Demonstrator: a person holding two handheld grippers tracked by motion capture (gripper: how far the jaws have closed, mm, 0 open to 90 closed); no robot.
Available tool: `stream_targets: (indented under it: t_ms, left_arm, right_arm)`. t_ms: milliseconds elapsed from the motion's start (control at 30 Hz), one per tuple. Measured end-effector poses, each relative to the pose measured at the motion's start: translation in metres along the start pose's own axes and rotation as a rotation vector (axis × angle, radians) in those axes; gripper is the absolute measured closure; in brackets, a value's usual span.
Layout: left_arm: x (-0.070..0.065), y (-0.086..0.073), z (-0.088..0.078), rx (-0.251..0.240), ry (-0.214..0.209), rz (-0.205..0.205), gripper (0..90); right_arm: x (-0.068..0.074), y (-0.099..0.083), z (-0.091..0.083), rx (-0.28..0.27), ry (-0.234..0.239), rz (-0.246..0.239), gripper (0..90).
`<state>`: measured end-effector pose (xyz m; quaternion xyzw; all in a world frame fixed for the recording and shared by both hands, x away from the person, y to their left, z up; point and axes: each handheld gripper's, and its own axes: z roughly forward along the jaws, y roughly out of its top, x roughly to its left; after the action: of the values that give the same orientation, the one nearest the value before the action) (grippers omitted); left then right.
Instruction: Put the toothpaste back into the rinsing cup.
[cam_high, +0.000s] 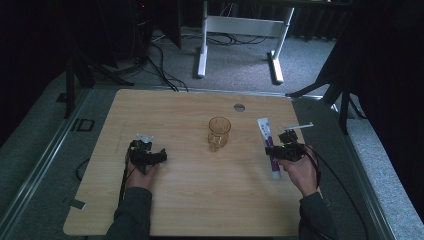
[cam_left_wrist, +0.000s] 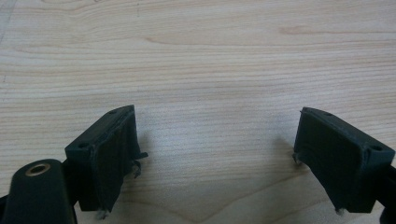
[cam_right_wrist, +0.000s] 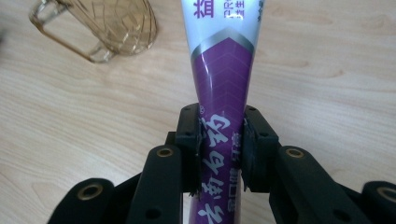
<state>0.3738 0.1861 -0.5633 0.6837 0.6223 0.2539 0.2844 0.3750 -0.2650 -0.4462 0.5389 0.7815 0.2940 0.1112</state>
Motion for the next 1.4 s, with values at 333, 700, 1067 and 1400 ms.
stream_targets:
  t_ms: [333,700,1067,1400]
  left_arm:
    - [0.000,0.000,0.000,0.000,-0.001,0.000,13.7]
    - [0.000,0.000,0.000,0.000,-0.001,0.001,13.7]
    - [0.000,0.000,0.000,0.000,-0.001,0.001,13.7]
    - [0.000,0.000,0.000,0.000,0.000,0.000,13.7]
  right_arm:
    - [0.000,0.006,-0.003,-0.051,-0.008,0.012,72.4]
    - [-0.003,0.009,-0.005,-0.124,-0.017,0.011,72.4]
    - [-0.004,0.013,-0.008,-0.204,-0.006,0.001,72.4]
    - [-0.004,0.016,-0.008,-0.257,0.015,0.015,72.3]
